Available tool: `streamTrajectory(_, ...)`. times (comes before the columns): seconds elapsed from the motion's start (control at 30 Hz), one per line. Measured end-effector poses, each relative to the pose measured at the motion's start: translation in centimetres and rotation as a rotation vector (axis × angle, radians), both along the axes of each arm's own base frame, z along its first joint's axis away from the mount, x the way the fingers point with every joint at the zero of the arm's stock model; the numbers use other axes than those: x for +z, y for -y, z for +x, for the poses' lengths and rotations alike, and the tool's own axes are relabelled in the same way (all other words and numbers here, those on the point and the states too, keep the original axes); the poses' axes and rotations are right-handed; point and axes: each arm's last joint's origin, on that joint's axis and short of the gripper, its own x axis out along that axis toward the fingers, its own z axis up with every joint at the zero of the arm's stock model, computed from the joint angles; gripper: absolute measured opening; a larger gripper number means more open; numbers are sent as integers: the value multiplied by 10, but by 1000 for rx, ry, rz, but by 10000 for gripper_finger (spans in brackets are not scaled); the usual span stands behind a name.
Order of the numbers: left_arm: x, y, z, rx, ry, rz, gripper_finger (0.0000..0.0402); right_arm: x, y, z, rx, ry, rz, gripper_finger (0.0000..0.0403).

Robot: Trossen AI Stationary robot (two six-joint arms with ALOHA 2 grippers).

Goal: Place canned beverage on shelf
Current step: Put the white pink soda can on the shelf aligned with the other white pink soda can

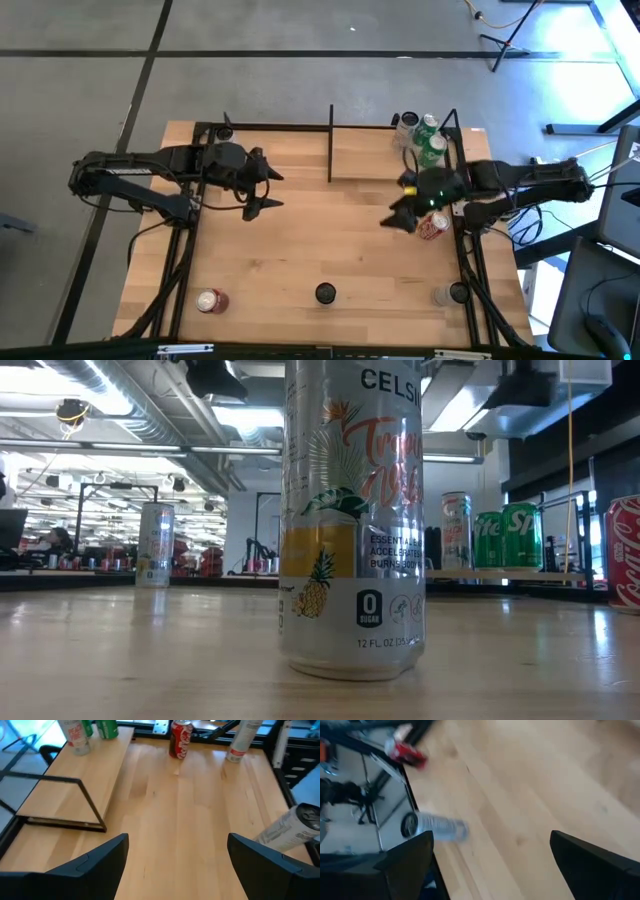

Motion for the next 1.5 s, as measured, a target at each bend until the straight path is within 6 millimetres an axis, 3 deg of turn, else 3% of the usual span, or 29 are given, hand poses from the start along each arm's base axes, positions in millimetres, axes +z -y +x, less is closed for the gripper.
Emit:
streamTrajectory(0.17,-9,23,15,30,-15,18,326,-4,-33,-15,87,-100,10,385)
streamTrajectory(0.47,-36,72,49,46,-32,-128,326,21,-87,-71,138,-320,140,385)
streamTrajectory(0.73,-49,91,53,103,-74,-183,326,2,-123,-108,29,-635,116,385)
streamTrajectory(1.13,-49,92,52,126,-70,-222,326,-44,-159,-106,-32,-759,-23,385)
streamTrajectory(1.5,-49,92,52,124,-70,-223,326,-62,-174,-100,-31,-816,-45,385)
